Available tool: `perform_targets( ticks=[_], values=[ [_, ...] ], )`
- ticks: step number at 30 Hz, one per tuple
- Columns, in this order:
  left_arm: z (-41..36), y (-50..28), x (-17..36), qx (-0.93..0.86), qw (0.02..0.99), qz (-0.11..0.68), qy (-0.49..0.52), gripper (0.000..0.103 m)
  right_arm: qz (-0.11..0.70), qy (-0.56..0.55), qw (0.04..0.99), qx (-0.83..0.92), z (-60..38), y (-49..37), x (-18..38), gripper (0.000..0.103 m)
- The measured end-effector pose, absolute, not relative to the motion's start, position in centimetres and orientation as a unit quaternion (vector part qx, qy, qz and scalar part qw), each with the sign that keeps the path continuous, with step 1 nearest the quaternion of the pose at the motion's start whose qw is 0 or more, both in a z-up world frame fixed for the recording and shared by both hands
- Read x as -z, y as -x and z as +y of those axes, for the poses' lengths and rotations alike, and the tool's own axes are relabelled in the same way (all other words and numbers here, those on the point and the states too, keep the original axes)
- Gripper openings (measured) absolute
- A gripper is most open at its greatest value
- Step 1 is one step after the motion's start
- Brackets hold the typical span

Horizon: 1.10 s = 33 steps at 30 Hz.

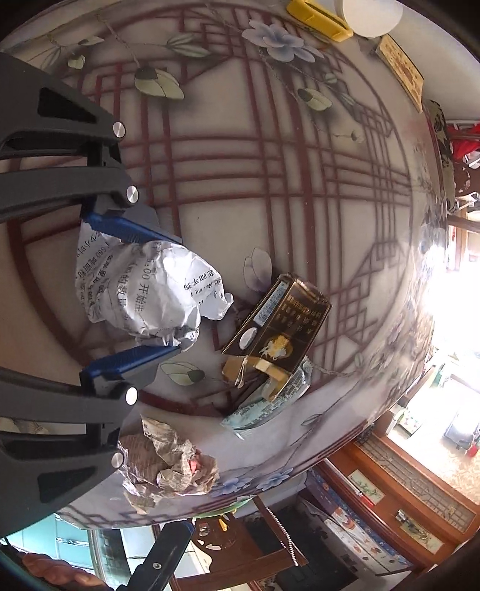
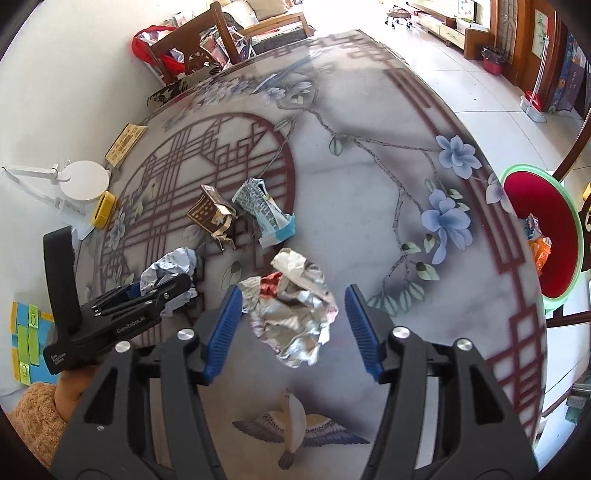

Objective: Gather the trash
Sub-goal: 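Grasp the crumpled foil with the right tool while the left tool grasps the white paper bag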

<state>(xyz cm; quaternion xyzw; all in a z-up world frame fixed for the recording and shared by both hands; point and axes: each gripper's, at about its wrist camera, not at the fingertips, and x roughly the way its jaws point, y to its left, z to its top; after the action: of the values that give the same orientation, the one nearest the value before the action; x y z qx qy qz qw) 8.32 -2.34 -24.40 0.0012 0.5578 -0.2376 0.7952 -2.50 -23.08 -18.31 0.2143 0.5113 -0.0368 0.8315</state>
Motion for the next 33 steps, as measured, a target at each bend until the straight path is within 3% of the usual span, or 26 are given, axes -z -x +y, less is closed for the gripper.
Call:
perform_targets(
  ticks=[9,19,20,22,25,33],
  values=[
    [0.1,-8.1,22.8,0.220,0.807,0.548,0.021,0.046,0.538,-0.206,0.817,0.020,-21.9,1.0,20.1,0.067],
    [1.5,-7.9,20.6,0.203,0.824,0.527,0.038,0.046,0.559,-0.200,0.804,0.016,-21.3,0.0,21.6,0.067],
    [1.5,-7.9,20.5,0.203,0.825,0.527,0.038,0.046,0.561,-0.198,0.804,0.014,-21.3,0.0,21.7,0.067],
    [1.4,-7.8,20.3,0.202,0.826,0.526,0.034,0.046,0.564,-0.194,0.802,0.009,-21.1,-0.1,21.8,0.050],
    [1.1,-7.7,20.2,0.201,0.826,0.527,0.028,0.046,0.563,-0.194,0.804,0.002,-21.1,-0.1,21.8,0.043],
    [0.2,-7.1,18.7,0.202,0.836,0.511,0.020,0.046,0.534,-0.203,0.820,-0.018,-21.4,0.6,20.0,0.039]
  ],
)
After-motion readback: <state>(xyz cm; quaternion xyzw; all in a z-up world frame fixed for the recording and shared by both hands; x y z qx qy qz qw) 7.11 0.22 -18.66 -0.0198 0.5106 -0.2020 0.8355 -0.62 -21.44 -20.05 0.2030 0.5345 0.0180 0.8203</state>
